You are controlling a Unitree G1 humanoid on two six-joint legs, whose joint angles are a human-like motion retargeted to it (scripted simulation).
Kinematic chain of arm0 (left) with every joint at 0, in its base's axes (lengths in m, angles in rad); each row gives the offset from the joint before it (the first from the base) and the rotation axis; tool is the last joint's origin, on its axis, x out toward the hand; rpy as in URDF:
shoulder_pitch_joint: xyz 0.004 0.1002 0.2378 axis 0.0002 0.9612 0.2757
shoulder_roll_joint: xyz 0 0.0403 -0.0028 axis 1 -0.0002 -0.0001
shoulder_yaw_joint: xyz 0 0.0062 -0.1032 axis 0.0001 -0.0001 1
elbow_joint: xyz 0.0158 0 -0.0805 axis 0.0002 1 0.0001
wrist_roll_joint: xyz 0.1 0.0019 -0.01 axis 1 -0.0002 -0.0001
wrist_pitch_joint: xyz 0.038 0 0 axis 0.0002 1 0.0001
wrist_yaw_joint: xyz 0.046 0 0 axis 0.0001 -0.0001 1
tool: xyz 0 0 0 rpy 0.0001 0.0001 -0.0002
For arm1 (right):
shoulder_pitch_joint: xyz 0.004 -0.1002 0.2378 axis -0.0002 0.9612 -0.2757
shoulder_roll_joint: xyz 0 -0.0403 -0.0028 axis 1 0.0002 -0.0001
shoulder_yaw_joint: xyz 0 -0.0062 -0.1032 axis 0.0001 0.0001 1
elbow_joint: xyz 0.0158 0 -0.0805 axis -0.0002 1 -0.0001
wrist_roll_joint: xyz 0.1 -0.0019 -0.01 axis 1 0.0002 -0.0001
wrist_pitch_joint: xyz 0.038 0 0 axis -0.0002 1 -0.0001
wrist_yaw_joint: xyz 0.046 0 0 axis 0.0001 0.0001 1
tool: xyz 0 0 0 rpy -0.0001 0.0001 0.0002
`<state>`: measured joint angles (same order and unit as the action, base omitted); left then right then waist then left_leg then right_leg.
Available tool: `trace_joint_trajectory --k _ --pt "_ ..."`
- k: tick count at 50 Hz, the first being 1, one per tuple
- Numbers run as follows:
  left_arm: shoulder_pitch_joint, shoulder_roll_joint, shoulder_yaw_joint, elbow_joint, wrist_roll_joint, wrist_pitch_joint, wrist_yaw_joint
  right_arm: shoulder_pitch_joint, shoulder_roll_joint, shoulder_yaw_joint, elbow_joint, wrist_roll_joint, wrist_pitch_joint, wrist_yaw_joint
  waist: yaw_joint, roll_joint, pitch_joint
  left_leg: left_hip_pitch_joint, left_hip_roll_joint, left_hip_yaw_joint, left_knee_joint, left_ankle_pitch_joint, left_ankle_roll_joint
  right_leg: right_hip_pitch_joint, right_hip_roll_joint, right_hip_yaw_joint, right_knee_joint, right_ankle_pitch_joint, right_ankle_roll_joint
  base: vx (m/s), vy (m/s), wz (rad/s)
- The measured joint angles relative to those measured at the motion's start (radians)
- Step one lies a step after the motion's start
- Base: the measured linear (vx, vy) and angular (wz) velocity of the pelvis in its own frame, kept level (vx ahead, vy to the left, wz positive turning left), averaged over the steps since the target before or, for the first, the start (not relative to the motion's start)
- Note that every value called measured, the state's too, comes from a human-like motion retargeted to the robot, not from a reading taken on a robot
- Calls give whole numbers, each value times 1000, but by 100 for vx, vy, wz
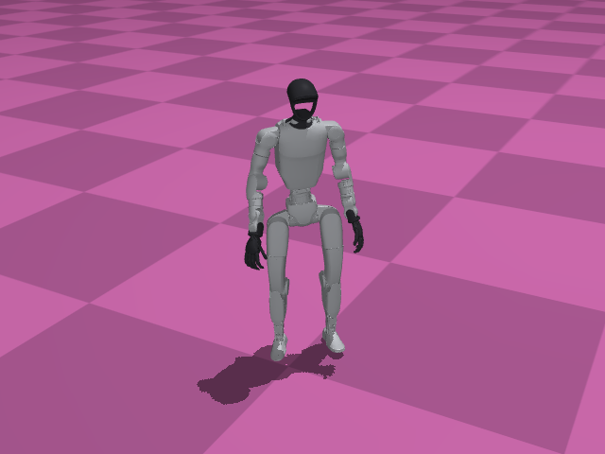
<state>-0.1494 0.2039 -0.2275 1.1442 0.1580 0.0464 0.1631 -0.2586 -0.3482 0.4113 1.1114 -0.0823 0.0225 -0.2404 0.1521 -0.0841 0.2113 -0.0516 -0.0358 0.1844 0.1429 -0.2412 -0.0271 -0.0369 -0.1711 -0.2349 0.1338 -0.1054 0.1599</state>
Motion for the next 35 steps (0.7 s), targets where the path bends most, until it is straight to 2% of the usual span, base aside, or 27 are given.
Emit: trace_joint_trajectory --k 5,9,13,17,22,28,31,35 --pt "17 11 35 46 0 6 -9 4 5 -25 -45 9 -15 -1 -10 -7 -17 32 29 135 -9 -25 -44 1 -5 -120 -4 -10 4 -4 -1 125" --pt "22 13 57 77 0 10 -15 22 2 -52 -72 6 -25 3 -18 -2 -32 48 60 218 -33 12 -88 9 2 -223 -12 -18 1 -4 5 132" --pt "22 11 62 90 0 7 -21 42 -5 -91 -77 13 -32 4 -19 8 -32 57 74 166 -83 45 -117 39 16 -324 -26 -18 -4 -2 9 123" --pt "23 18 45 83 2 1 -26 56 -9 -121 -65 36 -36 -1 -20 21 -13 69 84 63 -115 57 -126 58 18 -371 28 -31 -47 0 9 116" --pt "28 38 26 74 11 -9 -19 78 -5 -128 -53 55 -46 -6 -24 36 12 85 100 -49 -113 65 -126 1 15 -213 219 -86 -112 2 5 113" --pt "42 44 43 58 -27 -22 -3 101 0 -111 -51 61 -57 -7 -40 50 24 90 104 -174 -107 73 -126 -49 36 -24 293 -136 -125 3 -1 108" --pt "48 43 55 44 -72 -26 10 102 4 -102 -53 71 -56 -14 -54 48 29 91 94 -236 -114 78 -115 -45 54 81 235 -134 -115 3 -8 110" --pt "57 45 64 30 -124 -35 37 107 20 -91 -62 79 -52 -34 -71 24 28 92 60 -321 -132 92 -92 -23 94 322 128 -95 -66 3 -14 111"
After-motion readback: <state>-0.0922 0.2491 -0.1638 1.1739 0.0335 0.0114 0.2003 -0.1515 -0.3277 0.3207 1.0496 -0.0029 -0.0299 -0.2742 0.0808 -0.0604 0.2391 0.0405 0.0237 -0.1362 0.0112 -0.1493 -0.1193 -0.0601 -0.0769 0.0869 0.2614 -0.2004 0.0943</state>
